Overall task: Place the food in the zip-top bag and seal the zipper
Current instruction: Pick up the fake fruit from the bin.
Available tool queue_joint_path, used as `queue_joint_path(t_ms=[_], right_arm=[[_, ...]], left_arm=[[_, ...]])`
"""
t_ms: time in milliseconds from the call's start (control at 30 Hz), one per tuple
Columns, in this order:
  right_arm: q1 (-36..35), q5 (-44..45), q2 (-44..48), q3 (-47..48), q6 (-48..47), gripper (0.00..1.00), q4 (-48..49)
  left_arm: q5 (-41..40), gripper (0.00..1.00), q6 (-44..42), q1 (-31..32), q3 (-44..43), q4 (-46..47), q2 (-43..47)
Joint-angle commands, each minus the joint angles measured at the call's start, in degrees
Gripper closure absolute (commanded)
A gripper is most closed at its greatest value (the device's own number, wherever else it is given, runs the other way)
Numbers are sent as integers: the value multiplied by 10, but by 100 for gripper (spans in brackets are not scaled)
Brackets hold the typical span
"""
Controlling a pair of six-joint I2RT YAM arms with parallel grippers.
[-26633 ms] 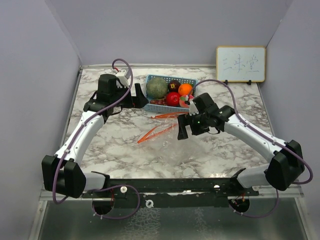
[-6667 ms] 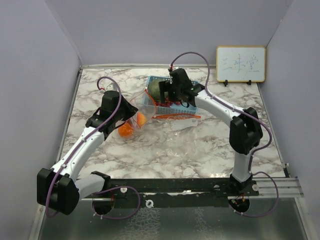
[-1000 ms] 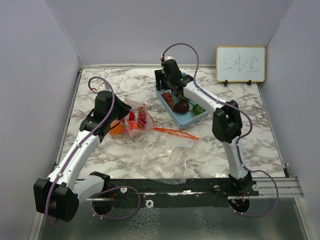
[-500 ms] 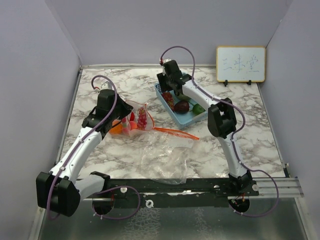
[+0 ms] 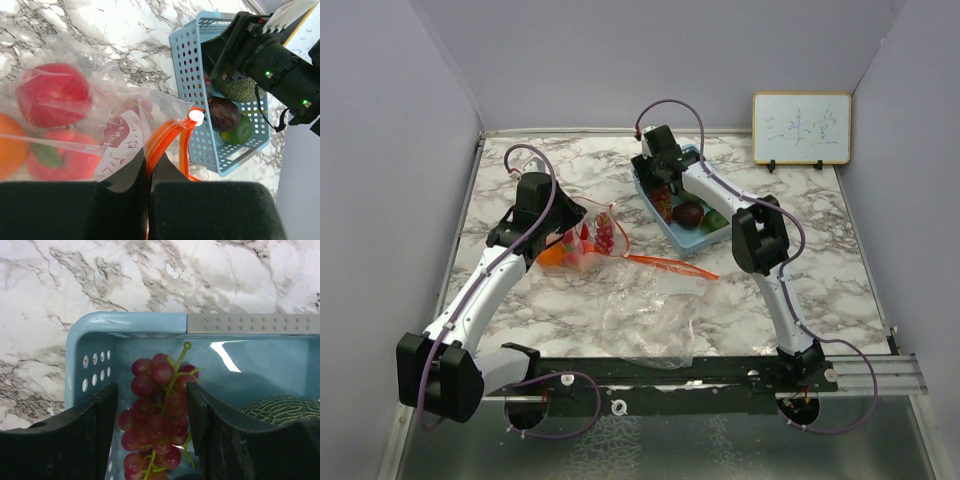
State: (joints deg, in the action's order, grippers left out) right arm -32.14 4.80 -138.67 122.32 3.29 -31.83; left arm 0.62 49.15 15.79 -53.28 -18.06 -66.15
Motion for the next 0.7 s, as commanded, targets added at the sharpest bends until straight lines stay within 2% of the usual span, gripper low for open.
queue_joint_path(t_ms=[0, 200, 433, 533, 667], right_arm=[[3, -24, -61, -4, -12, 42, -93], [5, 65, -82, 11, -15, 42, -129], [10, 54, -104, 35, -18, 44, -151], [10, 58, -108, 20, -18, 56, -150], [14, 66, -102, 28, -22, 81, -148]], left_arm=[[8, 100, -11, -5, -29, 11, -9], [7, 100, -12, -5, -31, 8, -11], [6, 100, -17, -6, -37, 6, -13], [2, 100, -20, -7, -38, 0, -10], [1, 100, -20, -8, -36, 2, -9]])
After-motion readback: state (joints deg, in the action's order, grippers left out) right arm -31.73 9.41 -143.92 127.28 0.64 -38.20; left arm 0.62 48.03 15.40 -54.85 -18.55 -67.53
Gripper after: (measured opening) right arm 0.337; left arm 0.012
